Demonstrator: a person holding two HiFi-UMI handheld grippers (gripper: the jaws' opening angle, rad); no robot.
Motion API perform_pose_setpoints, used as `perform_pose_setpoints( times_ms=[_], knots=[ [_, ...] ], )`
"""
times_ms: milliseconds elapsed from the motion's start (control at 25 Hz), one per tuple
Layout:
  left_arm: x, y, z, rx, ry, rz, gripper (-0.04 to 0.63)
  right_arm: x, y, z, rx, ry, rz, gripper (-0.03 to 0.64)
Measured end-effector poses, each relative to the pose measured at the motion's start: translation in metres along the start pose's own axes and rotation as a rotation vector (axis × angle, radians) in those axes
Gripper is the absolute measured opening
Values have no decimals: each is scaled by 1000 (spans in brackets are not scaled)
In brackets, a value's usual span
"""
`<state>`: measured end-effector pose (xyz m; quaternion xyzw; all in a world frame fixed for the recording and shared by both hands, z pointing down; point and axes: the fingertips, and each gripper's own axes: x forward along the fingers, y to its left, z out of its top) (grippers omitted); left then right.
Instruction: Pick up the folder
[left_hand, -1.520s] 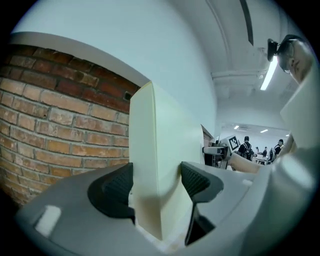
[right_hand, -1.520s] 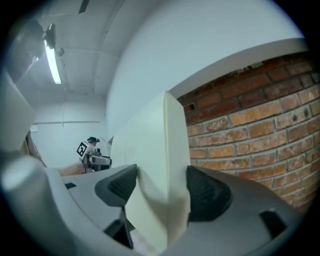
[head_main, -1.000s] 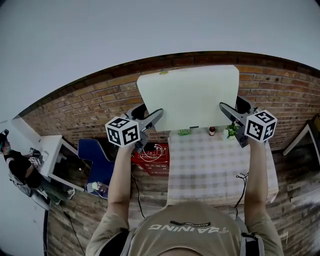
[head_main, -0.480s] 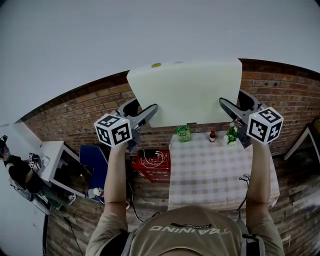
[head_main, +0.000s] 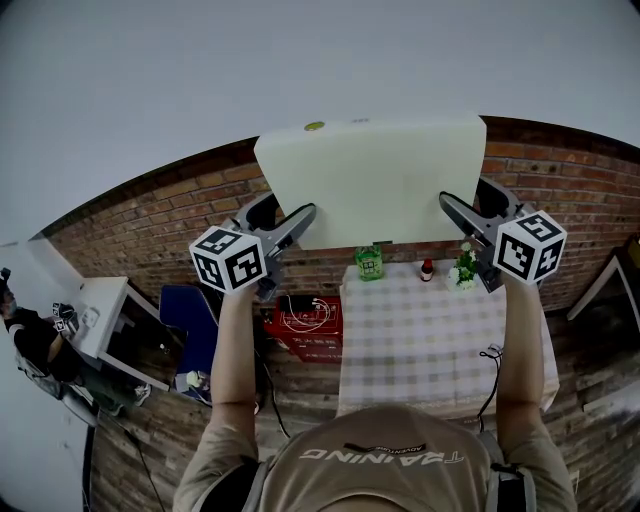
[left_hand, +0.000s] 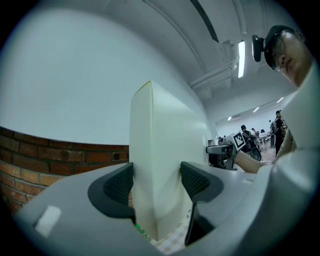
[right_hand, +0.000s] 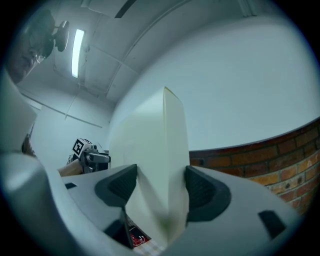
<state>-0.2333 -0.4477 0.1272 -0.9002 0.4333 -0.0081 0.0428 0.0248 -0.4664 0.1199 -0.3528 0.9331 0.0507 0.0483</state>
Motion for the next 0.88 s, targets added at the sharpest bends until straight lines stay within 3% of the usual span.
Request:
perform_pose_setpoints(
  times_ms=[520,880],
  knots=[
    [-7,-7,30,36,-50,8,304,-7,5,22,-2,-47,11,296],
    [-5,-4,10,6,-33,10,304,-3,3,6,-1,-11,23,296]
  ],
)
